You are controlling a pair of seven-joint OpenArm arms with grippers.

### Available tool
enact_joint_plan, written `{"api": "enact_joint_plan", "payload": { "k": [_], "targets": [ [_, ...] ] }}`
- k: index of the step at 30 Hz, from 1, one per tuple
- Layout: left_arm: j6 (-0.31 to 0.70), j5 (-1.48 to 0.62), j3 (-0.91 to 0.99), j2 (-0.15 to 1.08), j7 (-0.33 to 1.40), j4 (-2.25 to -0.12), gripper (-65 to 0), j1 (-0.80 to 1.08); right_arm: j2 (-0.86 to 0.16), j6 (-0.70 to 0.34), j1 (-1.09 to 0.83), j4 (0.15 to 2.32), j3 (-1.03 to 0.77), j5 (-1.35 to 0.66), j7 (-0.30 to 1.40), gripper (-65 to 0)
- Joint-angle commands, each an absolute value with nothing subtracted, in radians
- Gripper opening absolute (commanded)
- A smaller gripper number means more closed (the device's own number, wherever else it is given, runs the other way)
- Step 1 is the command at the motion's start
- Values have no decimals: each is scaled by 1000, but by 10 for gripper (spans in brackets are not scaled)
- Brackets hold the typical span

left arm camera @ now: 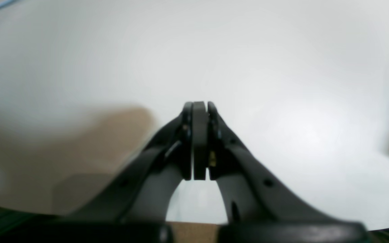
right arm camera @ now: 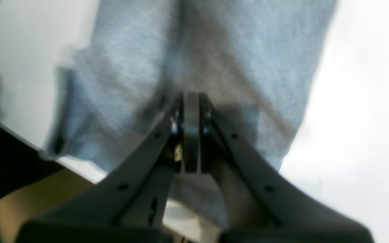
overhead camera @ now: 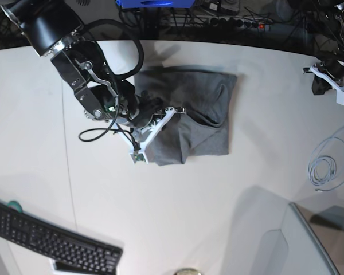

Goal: Layout the t-shirt on the table in an organized manner, then fold the t-shirt properly
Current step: 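Press the folded stack flat with the right gripper while the left gripper withdraws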

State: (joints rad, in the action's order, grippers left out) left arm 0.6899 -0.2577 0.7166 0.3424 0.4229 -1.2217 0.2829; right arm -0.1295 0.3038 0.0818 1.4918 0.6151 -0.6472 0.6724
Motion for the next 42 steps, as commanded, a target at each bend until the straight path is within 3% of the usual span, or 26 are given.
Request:
{"api": "enact_joint_plan", "payload": {
  "k": [1, 5, 24, 33, 36, 42],
  "targets": [
    [698, -269, 720, 363, 403, -1234, -650, 282, -119, 288, 99, 1497, 611, -648, 641, -650],
    [698, -269, 719, 361, 403, -1234, -650, 282, -111, 208, 102, 1445, 610, -648, 631, -650],
    [698, -269, 719, 361, 406, -1234, -650, 282, 117, 202, 297, 1202, 613, -645, 627, -650],
    [698, -269, 719, 361, 406, -1234, -650, 282, 142, 202, 433, 1032, 832, -651, 441, -650],
    [698, -269, 719, 361, 406, -1234, -650, 282, 133, 202, 433, 1095, 845, -651, 456, -650],
    [698, -269, 719, 361, 406, -1234, -650, 282, 44, 209, 321, 1402, 840, -650, 722, -650]
  ]
}}
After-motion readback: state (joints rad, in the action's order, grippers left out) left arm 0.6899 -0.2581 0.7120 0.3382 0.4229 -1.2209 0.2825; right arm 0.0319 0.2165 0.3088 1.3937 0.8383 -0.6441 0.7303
